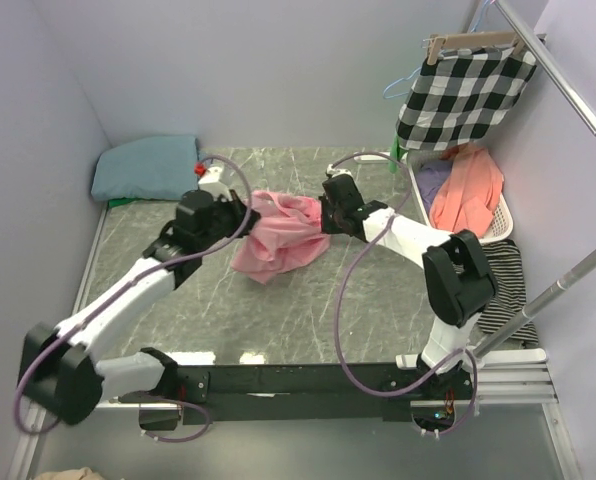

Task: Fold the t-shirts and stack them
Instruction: Flatten out the tshirt

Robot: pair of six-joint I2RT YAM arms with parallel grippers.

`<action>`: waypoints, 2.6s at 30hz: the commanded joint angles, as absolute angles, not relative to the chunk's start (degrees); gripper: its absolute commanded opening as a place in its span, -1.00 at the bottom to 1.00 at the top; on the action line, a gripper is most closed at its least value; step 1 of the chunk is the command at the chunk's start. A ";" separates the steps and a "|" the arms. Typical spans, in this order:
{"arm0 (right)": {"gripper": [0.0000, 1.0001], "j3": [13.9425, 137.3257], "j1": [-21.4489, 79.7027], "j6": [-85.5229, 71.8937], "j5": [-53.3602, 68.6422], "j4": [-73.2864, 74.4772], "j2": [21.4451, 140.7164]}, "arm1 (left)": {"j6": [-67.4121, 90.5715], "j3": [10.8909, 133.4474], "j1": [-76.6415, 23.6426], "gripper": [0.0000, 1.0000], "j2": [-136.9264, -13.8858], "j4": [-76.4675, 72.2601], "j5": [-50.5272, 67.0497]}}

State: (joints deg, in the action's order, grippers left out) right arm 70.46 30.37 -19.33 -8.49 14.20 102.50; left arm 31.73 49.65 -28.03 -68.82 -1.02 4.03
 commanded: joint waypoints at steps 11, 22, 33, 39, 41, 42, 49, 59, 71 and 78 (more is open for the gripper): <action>-1.00 54.94 30.15 -21.27 -15.63 14.41 70.41 | 24.43 53.79 -24.43 0.23 -47.99 17.23 -8.52; -1.00 49.93 30.15 -24.26 -24.18 18.99 72.25 | 26.19 51.60 -24.26 0.01 -55.02 17.05 -11.07; 0.00 53.08 34.79 -19.44 -18.20 17.85 69.79 | 30.31 46.06 -23.38 -0.07 -69.86 4.67 -9.22; 0.32 60.36 44.82 -12.50 -13.80 15.38 77.33 | 35.76 41.58 -14.80 0.14 -74.09 -1.21 -6.86; 0.35 63.35 47.10 -10.47 -13.27 15.12 82.58 | 36.73 38.94 -11.79 0.17 -73.66 -3.69 -5.19; 0.36 64.24 48.07 -8.98 -12.84 14.86 84.27 | 37.52 38.07 -9.08 0.19 -73.39 -4.39 -4.84; 0.39 75.74 51.76 -5.02 -8.70 14.40 101.56 | 40.25 32.26 -2.29 0.17 -71.90 -9.05 -2.99; 0.40 96.57 57.56 1.49 -10.63 22.84 118.82 | 40.87 28.30 4.13 0.08 -73.83 -15.02 5.18; 0.42 112.05 59.59 7.28 -11.51 26.89 130.42 | 42.45 25.32 7.99 -0.07 -76.20 -18.98 8.61; 0.47 123.65 59.07 10.19 -11.34 29.53 138.68 | 42.63 24.35 10.81 -0.12 -77.43 -20.92 12.21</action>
State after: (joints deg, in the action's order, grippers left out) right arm 117.78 59.59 7.14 -10.92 28.36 135.72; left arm 41.71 24.95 9.85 -76.75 -17.15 8.84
